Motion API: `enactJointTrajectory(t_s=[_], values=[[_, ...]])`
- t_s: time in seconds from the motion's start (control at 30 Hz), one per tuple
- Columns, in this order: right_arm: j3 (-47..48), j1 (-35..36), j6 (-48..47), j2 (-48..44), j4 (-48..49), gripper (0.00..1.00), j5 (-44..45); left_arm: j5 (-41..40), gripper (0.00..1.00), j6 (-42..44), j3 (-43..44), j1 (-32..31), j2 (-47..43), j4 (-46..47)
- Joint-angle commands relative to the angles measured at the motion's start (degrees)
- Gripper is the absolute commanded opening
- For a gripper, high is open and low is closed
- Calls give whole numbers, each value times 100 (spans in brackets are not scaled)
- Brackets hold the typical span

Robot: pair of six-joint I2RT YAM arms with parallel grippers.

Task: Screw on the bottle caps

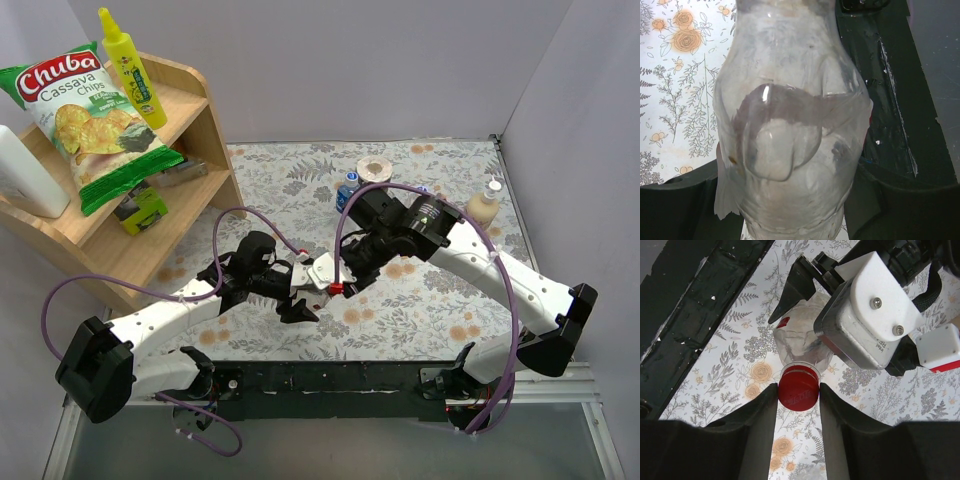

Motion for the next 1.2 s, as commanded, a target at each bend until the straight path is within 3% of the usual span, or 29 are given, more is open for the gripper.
enactJointTrajectory(t_s=[0.0, 0.07, 0.17, 0.23, 0.37, 0.5, 0.7, 0.73, 0.87, 1.17], values=[[91, 40, -188, -17, -172, 42, -89, 195, 0, -10, 194, 11, -37, 36], [47, 57, -206, 18, -216, 36, -54, 160, 0, -160, 177, 11, -54, 141], [-119, 48, 152, 62, -42, 2, -1, -41, 0, -614, 46, 11, -142, 597], [-347, 14, 618, 88, 187, 1, 96, -174, 0, -897, -78, 11, -282, 1168], [-349, -109, 2511, 386, 627, 1, 175, -744, 0, -1784, -368, 11, -519, 2311], [-366, -285, 3728, 642, 995, 1, -237, -1140, 0, -2356, -605, -15, -660, 3339], [-147, -830, 4705, 1080, 1146, 1, -948, -1518, 0, -2428, -614, -112, -573, 3718], [-120, -865, 4977, 1125, 1155, 1, -985, -1928, 0, -2506, -623, -156, -581, 3763], [-85, -901, 5322, 1301, 1278, 1, -1160, -2310, 0, -2665, -632, -279, -581, 3755], [-41, -1076, 5322, 1495, 1225, 1, -1469, -2293, 0, -1928, -842, -323, -827, 3456]])
